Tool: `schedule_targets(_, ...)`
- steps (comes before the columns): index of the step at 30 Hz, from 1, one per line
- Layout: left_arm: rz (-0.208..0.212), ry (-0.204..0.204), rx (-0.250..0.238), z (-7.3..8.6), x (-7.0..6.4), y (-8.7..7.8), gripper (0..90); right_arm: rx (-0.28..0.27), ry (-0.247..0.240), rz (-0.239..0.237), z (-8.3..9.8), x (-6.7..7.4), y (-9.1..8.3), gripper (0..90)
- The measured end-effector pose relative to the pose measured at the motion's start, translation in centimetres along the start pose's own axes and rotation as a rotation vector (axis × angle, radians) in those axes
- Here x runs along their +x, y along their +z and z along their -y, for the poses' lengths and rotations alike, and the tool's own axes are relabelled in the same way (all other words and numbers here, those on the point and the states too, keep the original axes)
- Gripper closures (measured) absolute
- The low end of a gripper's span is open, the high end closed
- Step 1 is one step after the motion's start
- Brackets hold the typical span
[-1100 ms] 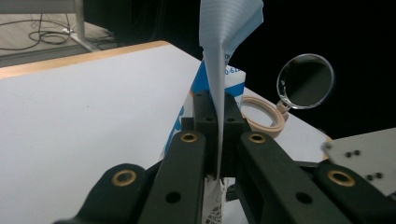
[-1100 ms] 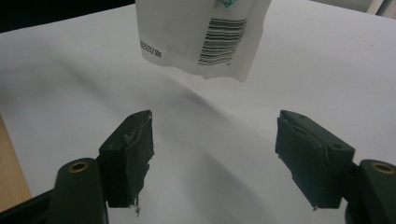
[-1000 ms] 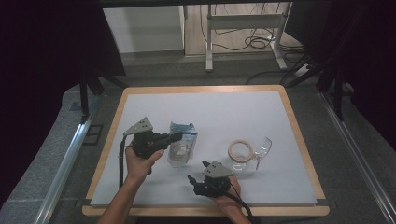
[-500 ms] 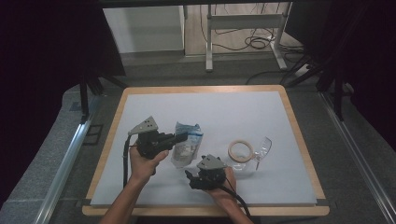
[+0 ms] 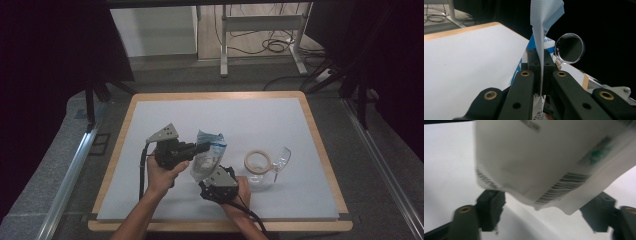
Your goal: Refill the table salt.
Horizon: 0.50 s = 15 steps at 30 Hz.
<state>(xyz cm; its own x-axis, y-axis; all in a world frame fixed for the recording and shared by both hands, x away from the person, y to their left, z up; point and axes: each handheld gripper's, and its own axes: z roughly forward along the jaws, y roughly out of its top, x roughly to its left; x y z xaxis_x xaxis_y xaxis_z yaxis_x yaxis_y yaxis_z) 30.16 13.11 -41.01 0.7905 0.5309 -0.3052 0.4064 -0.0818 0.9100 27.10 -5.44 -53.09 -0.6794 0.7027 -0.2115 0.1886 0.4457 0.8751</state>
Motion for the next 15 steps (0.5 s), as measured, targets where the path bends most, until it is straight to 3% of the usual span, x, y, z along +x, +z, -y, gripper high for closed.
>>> schedule_targets(4, 0.012, -0.025, 0.005, 0.0, 0.1, 0.6, 90.0, -0.004, 0.022, -0.028, 0.2, -0.3, -0.2, 34.3)
schedule_targets(6, 0.009, -0.018, 0.011, 0.0, 0.0, 0.9, 90.0, 0.002, 0.028, -0.035, 0.2, -0.4, -0.2, 34.2)
schedule_targets(15, 0.011, -0.005, 0.001, -0.2, -0.6, 0.9, 90.0, 0.003, 0.028, -0.014, 0.6, -0.5, -0.3, 30.0)
